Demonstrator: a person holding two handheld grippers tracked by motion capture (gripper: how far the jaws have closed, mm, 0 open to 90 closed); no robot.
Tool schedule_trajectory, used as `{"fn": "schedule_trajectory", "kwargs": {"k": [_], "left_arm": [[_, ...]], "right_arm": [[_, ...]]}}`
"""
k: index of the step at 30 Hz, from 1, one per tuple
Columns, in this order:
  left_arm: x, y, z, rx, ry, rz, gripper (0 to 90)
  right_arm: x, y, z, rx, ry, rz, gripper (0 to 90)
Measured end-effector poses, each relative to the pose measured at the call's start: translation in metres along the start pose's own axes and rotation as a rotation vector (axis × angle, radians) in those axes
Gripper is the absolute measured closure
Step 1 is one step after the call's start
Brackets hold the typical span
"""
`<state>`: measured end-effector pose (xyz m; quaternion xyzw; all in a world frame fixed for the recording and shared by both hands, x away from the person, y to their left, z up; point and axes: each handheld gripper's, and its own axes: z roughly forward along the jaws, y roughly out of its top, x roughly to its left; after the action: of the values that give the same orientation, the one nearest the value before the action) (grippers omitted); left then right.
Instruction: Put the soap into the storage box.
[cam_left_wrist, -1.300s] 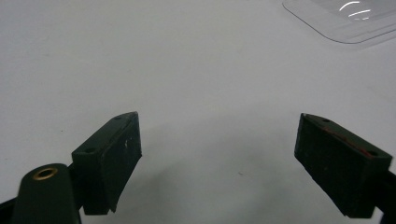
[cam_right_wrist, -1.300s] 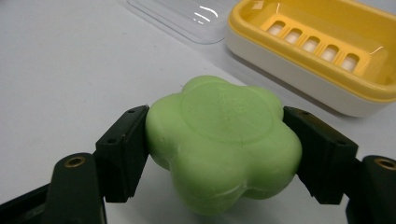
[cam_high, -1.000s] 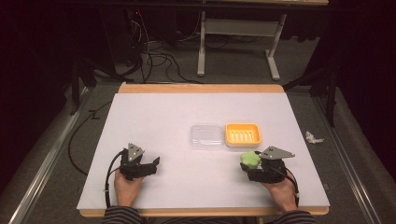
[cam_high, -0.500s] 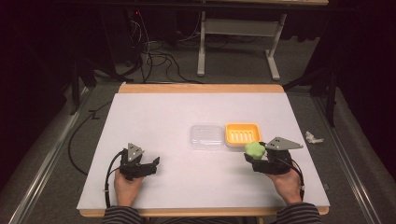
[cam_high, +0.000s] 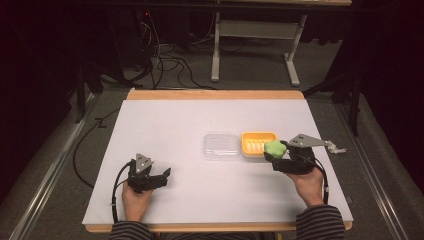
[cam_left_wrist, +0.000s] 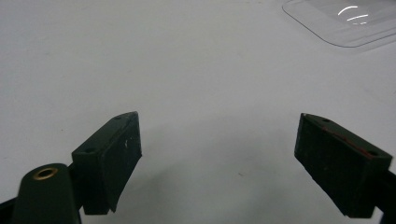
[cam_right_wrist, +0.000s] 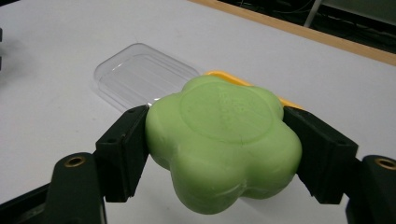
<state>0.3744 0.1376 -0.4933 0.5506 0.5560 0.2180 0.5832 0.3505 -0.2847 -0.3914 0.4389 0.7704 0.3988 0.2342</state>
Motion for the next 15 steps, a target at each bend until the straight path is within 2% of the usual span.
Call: {"fn": "schedule_trajectory", "kwargs": {"k": [15], "left_arm": [[-0.001, 0.0, 0.001, -0.01, 0.001, -0.013, 15.5]], "right_arm": [[-0.01, 0.015, 0.025, 0.02, -0.011, 0.014, 27.0]]}}
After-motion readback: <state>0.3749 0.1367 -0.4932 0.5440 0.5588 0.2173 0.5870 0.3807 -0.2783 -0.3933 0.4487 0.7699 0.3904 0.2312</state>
